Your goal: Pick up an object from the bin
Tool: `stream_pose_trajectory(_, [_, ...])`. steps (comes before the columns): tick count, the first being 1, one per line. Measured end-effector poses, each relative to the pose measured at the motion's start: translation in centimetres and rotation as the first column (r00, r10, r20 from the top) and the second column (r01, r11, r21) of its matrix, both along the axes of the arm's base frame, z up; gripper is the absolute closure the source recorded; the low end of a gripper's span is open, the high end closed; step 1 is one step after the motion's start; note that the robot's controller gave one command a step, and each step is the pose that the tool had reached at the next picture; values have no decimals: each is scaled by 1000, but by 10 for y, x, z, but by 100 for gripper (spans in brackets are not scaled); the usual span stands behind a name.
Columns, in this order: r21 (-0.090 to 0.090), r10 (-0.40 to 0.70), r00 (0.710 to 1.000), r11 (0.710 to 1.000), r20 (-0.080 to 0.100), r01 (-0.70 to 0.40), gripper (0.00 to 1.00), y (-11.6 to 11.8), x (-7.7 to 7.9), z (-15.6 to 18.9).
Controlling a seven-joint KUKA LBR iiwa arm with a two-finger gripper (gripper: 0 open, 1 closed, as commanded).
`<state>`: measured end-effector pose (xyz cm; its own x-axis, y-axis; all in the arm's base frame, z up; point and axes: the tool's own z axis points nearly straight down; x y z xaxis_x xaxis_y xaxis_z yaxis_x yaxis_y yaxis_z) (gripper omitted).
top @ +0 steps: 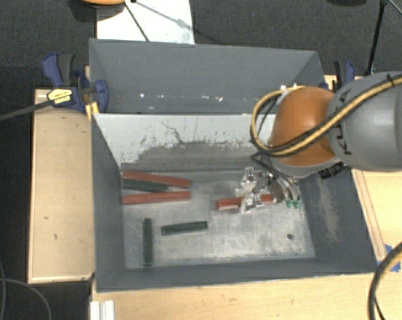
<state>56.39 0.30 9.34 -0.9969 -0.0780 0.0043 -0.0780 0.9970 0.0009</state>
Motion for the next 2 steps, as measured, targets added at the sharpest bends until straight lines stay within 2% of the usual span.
stream_pose_trajectory(2, [0, 0, 1000, 1000, 4, 0, 100, 0, 1, 45])
